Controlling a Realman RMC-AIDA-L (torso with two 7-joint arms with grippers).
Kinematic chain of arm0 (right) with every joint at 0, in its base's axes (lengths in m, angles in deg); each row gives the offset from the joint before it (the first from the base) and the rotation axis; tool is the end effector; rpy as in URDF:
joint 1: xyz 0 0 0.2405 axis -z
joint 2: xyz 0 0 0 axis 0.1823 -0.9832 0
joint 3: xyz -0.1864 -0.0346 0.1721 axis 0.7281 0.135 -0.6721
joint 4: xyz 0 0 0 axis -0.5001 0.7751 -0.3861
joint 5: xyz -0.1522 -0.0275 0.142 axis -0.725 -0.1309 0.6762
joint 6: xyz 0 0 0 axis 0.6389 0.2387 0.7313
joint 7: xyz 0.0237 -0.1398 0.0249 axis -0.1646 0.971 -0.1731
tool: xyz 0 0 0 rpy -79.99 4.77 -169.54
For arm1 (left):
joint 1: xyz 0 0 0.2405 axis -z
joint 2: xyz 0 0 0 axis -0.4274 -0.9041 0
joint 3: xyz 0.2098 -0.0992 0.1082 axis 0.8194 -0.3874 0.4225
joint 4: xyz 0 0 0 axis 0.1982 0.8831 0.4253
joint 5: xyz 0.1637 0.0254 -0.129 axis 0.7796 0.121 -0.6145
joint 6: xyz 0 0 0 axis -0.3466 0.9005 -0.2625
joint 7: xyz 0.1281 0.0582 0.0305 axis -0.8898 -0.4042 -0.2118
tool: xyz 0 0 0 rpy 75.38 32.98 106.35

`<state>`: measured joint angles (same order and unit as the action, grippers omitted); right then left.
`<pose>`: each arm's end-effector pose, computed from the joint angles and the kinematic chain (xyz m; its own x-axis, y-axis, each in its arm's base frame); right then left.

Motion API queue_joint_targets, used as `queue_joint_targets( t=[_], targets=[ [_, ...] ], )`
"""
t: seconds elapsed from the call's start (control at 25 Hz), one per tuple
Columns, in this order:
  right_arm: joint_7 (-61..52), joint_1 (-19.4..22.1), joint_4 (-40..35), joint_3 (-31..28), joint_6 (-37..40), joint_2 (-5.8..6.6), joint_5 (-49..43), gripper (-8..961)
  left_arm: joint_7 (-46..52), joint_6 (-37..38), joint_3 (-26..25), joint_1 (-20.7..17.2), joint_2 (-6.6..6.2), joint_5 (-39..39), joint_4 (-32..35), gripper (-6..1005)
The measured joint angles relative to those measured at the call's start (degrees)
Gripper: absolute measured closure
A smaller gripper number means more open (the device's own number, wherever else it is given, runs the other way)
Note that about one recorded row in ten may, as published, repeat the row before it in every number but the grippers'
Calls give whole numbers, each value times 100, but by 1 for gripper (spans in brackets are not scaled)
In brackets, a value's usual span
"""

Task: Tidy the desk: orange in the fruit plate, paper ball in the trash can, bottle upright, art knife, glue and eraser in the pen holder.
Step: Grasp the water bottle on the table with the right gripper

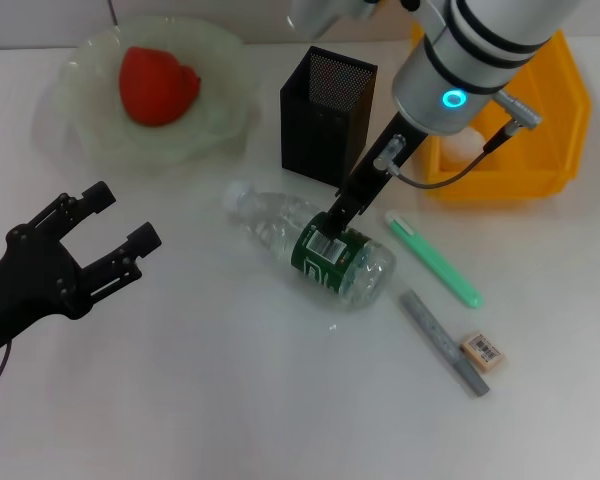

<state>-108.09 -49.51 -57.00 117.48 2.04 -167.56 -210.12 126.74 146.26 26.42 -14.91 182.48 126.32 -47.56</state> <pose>0.0782 0.3897 -0.0605 0.7716 -0.5489 0.3213 -0.4442 -0.8266 -0.3454 -0.3185 0.2345 0.0037 0.5435 0.1524 0.8255 0.6089 -0.7485 -0.2627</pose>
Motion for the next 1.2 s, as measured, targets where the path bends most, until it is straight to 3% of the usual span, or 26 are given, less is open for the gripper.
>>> queue_joint_targets(
  t=[0.24, 0.88, 1.2],
  targets=[
    [-180, -27, 152, 446, -285, -9, 16, 151, 0, 11, 0, 32, 15, 97, 7, 147],
    [-214, -145, 788, 833, -961, -10, 457, 151, -9, -21, 0, 94, 69, 222, 14, 146],
    [-216, -226, 1090, 1294, -1304, -9, 767, 150, -9, -91, 0, 112, 77, 221, -12, 146]
  ],
)
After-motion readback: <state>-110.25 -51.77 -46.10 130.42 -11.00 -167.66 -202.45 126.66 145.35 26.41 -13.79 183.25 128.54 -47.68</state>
